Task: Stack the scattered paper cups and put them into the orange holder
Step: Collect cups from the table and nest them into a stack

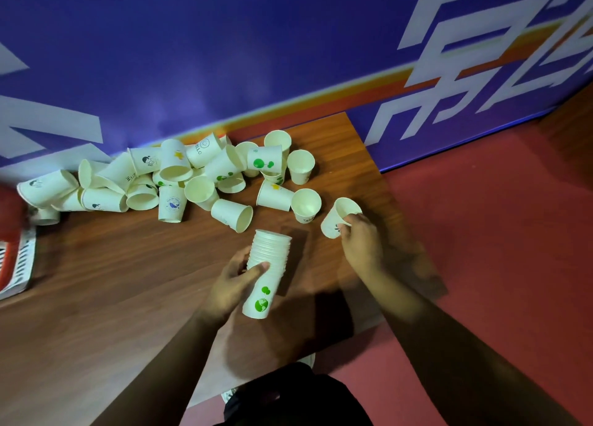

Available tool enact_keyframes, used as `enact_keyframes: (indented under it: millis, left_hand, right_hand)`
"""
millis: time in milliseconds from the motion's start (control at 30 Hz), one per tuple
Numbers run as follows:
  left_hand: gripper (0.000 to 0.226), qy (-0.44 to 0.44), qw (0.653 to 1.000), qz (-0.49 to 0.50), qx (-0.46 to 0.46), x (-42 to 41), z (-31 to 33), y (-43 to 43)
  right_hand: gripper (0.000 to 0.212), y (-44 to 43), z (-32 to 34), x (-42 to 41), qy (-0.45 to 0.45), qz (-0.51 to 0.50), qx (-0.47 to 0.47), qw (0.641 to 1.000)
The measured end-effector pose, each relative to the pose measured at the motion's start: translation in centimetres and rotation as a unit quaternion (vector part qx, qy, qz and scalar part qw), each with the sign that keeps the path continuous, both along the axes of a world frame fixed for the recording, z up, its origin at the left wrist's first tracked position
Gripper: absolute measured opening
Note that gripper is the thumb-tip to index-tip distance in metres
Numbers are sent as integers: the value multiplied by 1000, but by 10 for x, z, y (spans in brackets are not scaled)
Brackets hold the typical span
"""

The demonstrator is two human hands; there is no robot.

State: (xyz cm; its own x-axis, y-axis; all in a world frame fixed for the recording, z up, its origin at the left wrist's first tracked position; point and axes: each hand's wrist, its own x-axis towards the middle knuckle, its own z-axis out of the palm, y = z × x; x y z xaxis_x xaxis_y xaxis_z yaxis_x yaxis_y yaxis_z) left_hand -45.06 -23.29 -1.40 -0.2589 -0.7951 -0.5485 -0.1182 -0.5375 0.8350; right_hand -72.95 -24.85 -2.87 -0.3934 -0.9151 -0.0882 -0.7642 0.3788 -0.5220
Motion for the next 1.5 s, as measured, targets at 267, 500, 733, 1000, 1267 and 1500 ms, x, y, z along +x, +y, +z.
enact_keyframes:
  millis: [267,500,733,1000,1267,1500]
  left_hand:
    - [71,-73,993,-91,-34,0,0,-6]
    - [62,-38,991,-86,-93,-2,20,-14]
    - [60,-59,994,-42,-84,31,18,-15]
    - [48,-67,995,34,-59,47,22,-9]
    - [51,-75,996,15,-47,47,16,-13]
    - [55,-80,995,4,-56,56,9,-11]
  right_hand:
    - [12,13,51,21,-226,9,-120,967]
    - [17,6,60,66,-302,157,-14,940]
    - [17,-8,54,95,-309,242,2,920]
    - [28,-57,23,71,-77,78,-73,991]
    - [19,-60,-4,50,63,129,90,986]
    - [9,-47,31,67,-154,58,-45,985]
